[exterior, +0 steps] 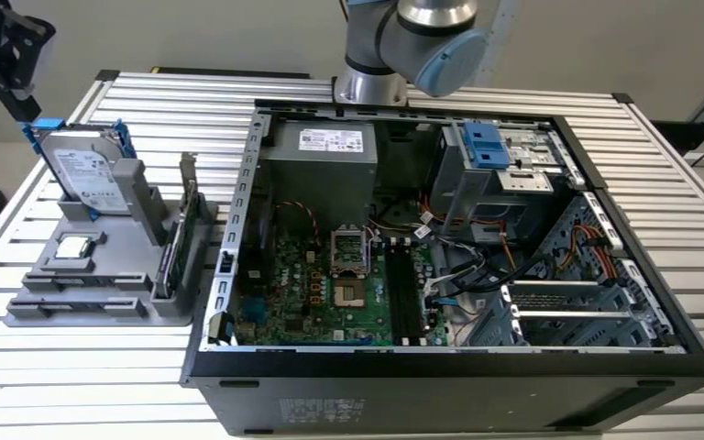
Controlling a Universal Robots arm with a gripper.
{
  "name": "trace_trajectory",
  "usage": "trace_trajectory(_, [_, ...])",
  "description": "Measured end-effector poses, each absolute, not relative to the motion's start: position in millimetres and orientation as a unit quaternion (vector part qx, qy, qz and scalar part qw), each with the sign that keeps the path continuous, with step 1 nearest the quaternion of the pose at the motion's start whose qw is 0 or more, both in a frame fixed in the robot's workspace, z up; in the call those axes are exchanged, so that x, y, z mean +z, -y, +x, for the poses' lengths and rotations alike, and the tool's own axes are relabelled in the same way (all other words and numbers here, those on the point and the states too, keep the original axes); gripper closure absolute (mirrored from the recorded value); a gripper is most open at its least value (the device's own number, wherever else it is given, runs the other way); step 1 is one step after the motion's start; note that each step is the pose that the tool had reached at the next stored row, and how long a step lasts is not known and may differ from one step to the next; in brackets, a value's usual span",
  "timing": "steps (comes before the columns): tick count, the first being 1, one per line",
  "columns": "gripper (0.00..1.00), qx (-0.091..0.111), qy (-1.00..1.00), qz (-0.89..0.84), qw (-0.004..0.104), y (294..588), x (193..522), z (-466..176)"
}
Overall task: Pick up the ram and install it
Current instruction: 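Reach for the ram, then pick up the ram and move it above insertion slot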
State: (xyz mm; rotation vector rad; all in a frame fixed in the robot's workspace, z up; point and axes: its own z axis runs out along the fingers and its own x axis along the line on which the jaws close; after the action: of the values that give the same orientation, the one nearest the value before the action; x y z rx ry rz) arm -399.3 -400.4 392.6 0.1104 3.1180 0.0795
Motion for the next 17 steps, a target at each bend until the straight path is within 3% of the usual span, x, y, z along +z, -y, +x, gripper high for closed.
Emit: trace_trajectory(17, [1.00, 0.025, -0.999, 0.035, 0.010, 408.8, 392.7, -407.1])
